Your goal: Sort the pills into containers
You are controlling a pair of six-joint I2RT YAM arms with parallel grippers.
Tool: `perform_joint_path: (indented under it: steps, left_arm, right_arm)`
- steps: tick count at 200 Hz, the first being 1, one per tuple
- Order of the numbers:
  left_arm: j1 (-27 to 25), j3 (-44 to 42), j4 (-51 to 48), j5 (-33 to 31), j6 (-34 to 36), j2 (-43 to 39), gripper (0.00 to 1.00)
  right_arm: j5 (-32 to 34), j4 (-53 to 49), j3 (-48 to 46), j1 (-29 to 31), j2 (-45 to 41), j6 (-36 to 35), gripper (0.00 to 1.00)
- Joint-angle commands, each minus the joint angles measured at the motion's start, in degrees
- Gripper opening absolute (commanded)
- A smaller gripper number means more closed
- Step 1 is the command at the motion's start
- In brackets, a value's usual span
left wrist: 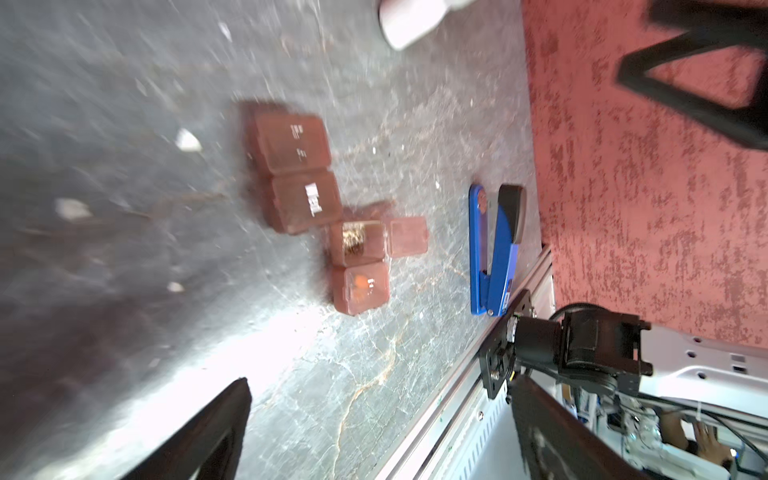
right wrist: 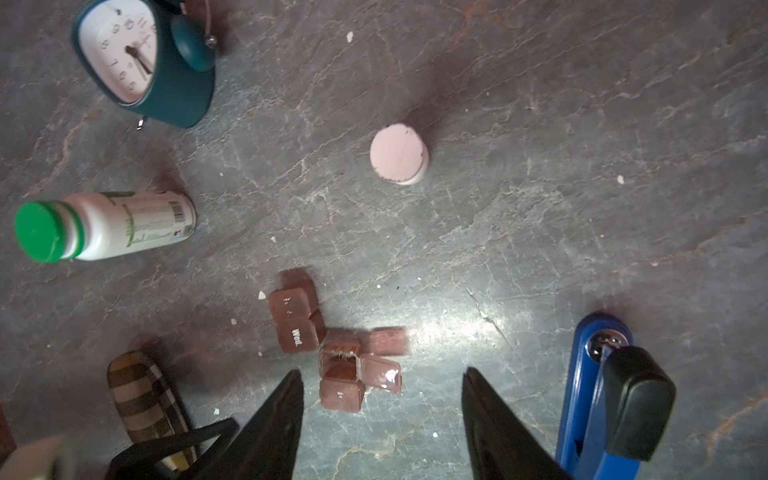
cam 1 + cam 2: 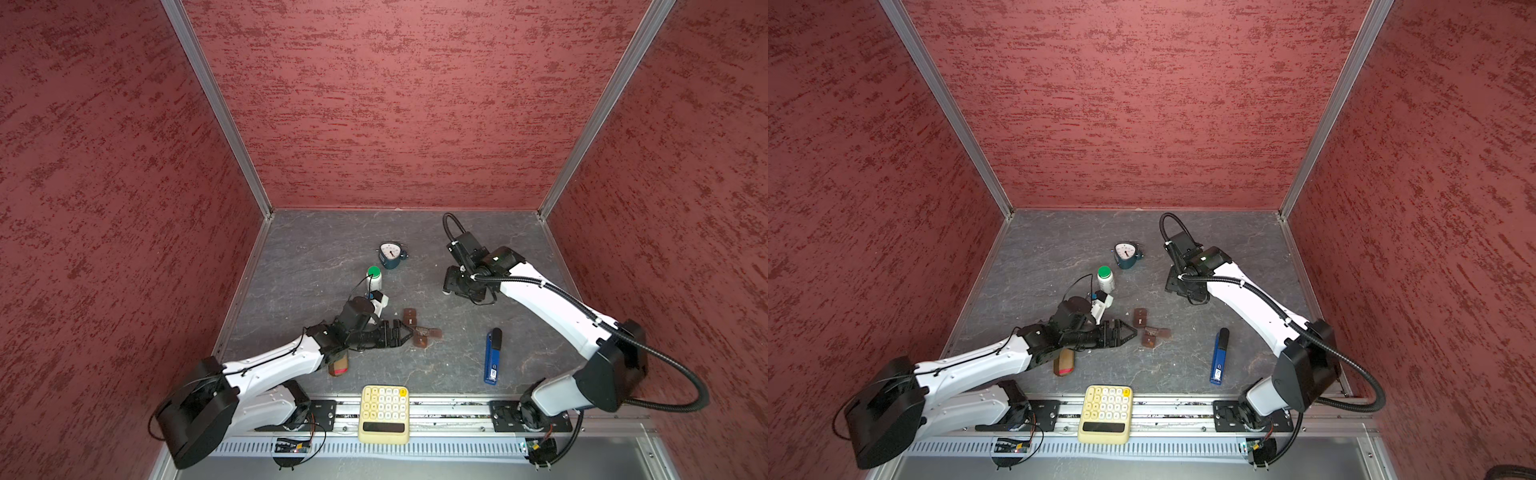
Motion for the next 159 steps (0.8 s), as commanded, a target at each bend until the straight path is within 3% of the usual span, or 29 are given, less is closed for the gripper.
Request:
perform_joint_path:
  steps: [1, 78, 117, 159]
  left_arm:
    - [2.7, 1.5, -7.2, -3.1, 4.5, -5.1, 0.97]
    - [11.5, 3.5, -8.9, -3.1, 10.3, -12.9, 0.95]
    - [12.9, 2.8, -8.3, -2.5, 11.2, -13.3, 0.95]
    - [13.7, 1.9, -7.3, -1.2, 11.4, -13.4, 0.95]
  right_arm:
    - [-1.0, 2.3, 2.4, -2.4, 2.1, -2.0, 0.62]
    - [0.1, 4.1, 8.7, -6.0, 11.3, -2.0, 0.69]
    - [1.6, 3.0, 11.7, -6.7, 15.6, -2.3, 0.74]
    - [1.2, 2.2, 13.5, -7.3, 19.7, -3.0, 0.71]
